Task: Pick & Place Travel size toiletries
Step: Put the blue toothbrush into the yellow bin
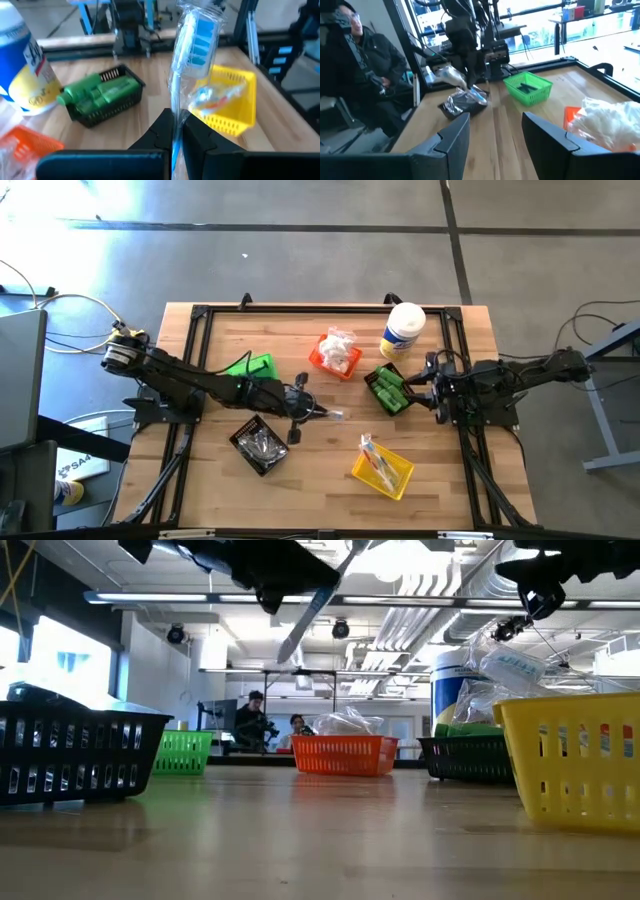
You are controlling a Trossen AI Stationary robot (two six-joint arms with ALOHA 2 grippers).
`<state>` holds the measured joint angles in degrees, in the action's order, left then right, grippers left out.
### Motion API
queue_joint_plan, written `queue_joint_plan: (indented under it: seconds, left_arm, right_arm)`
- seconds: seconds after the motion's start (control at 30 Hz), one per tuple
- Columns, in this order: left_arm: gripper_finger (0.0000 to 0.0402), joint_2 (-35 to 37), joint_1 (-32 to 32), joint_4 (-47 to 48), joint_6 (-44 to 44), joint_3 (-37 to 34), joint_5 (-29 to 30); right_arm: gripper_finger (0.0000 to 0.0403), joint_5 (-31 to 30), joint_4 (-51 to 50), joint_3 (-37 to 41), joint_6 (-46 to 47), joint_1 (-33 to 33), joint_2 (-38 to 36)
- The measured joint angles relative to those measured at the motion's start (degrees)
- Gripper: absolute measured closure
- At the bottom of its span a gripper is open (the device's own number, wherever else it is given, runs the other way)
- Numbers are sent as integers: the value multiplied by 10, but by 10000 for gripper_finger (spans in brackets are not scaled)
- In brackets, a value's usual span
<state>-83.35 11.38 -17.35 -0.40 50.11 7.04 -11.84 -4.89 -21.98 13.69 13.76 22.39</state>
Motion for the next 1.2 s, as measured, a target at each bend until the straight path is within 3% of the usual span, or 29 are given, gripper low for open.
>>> queue_joint_plan:
  seconds: [0.33,0.7,1.0,1.2]
  left_arm:
    - [389,0,-12,-56,-29,0,-6]
    - [389,0,-13,-57,-40,0,-6]
    - [389,0,-13,-57,-44,0,-6]
    - [389,0,-13,-57,-44,0,-6]
  right_arm:
    - [229,4,123,0,-4,0,116]
    - [229,5,298,0,-10,0,265]
    - [229,80,477,0,-63,0,366]
    - [229,89,559,0,-80,0,423]
